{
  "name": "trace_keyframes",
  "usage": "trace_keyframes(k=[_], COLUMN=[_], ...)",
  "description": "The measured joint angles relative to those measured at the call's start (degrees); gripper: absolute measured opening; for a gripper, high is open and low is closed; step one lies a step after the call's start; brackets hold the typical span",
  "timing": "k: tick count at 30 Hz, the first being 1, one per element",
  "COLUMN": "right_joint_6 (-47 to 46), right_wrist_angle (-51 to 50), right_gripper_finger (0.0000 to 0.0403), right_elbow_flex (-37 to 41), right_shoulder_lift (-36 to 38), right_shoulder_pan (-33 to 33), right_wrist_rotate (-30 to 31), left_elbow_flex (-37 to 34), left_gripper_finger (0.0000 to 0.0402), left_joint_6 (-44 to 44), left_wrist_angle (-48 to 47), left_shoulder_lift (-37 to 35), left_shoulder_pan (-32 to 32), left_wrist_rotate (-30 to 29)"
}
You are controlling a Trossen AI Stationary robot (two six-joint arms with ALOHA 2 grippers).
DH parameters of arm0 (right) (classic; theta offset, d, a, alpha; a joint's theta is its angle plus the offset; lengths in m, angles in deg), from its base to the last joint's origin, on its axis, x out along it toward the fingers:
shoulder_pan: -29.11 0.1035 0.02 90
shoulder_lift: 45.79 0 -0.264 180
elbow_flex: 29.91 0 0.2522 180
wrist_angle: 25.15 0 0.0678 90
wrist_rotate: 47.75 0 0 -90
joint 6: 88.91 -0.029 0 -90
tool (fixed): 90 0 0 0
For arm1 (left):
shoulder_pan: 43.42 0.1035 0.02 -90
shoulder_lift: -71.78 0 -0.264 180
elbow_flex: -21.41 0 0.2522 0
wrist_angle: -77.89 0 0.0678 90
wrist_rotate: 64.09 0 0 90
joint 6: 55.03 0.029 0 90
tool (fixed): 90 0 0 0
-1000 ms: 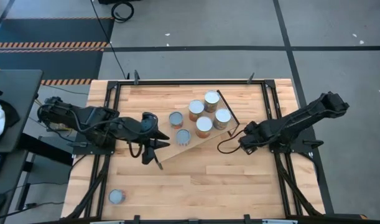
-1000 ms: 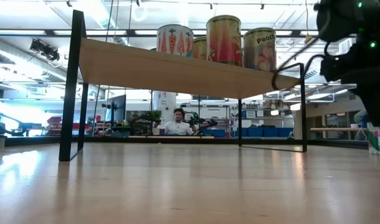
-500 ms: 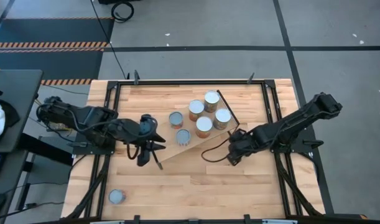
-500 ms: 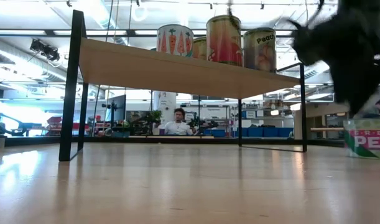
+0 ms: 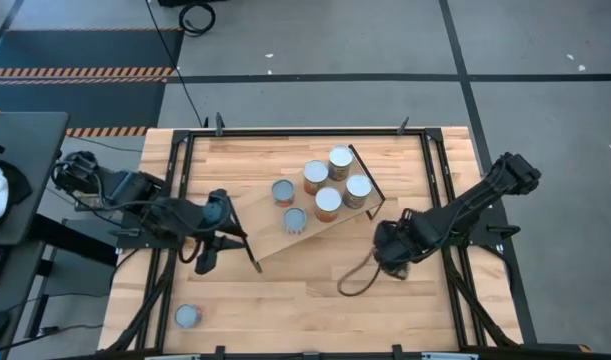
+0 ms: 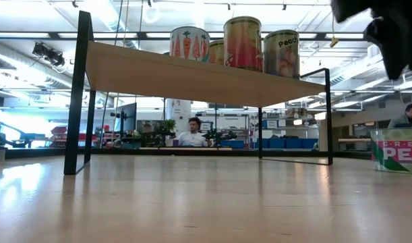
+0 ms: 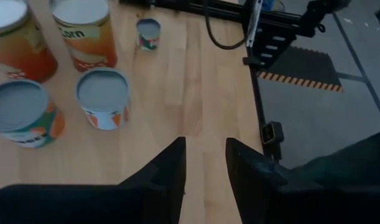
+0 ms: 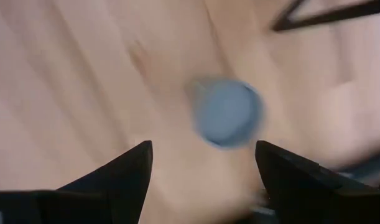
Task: Pick and place cans onto a shelf
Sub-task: Put the small canned peas on the shelf
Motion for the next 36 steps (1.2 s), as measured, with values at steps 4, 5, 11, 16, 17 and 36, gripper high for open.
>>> trace_keyframes(k=[4,5,11,16,17,36], right_joint_6=[19.48,23.50,33.69,37.47,38.97,45.52], right_wrist_angle=[-0.50,1.13,5.40,7.70,10.08,59.57], right_gripper_finger=[0.0290,0.0290,0.0290,0.0290,0.0290,0.0288], right_elbow_flex=[5.91,7.81,15.91,17.79,18.46,15.06], right_shoulder_lift=[0.33,0.34,-0.96,-1.24,-1.25,-13.39], right_shoulder_pan=[-0.14,-0.64,-3.99,-5.10,-5.28,-0.56], right_wrist_rotate=[1.34,1.38,-0.71,-1.05,-1.22,-2.74], left_elbow_flex=[0.00,0.00,0.00,0.00,0.00,0.00], left_gripper_finger=[0.0119,0.0119,0.0119,0.0119,0.0119,0.0216], left_joint_6=[-2.74,-3.85,-12.77,-17.85,-18.25,-23.24], left_wrist_angle=[0.34,0.20,-1.27,-1.50,-1.78,-5.89], left_shoulder_lift=[0.96,1.28,1.27,1.28,1.29,9.86], left_shoulder_pan=[-2.16,-2.76,-6.72,-10.20,-10.70,-11.76], left_wrist_rotate=[-0.34,-0.26,0.73,-1.43,-2.48,-7.25])
